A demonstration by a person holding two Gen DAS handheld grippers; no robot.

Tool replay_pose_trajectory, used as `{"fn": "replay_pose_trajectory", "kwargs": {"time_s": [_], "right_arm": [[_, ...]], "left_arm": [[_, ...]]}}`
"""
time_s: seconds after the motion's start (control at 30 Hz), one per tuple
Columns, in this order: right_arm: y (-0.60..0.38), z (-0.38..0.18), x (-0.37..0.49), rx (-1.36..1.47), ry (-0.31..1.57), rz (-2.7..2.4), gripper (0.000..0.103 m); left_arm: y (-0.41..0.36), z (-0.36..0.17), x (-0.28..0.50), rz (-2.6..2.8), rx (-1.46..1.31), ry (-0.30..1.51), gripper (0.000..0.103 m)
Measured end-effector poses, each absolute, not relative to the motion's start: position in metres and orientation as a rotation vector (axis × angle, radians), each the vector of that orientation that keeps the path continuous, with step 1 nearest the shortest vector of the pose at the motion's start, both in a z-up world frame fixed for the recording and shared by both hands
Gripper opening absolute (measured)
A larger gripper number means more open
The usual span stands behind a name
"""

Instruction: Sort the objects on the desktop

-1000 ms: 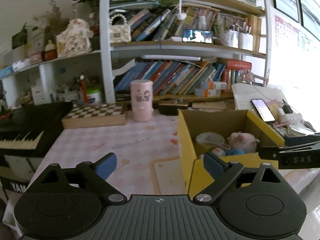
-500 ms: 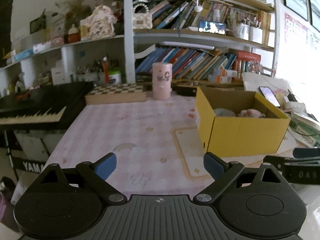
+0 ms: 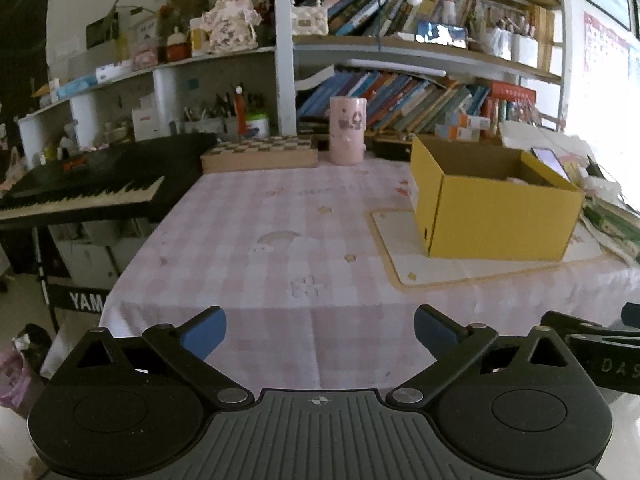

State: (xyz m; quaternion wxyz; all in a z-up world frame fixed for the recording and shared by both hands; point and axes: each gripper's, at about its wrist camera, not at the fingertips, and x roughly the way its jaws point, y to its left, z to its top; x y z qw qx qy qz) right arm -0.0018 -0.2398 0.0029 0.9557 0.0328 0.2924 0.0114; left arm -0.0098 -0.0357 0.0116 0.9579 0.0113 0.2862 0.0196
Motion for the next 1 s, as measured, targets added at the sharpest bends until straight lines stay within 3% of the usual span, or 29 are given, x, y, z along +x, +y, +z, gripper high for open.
{"fn": "replay_pose_trajectory", "kwargs": {"time_s": [1.0], "right_arm": [[-0.221,-0.009,-0.034,0.025,0.641,0.048,0.103]], "left_arm": [[-0.031,-0.002,-0.035,0.051,0.016,0.639,0.102]]}}
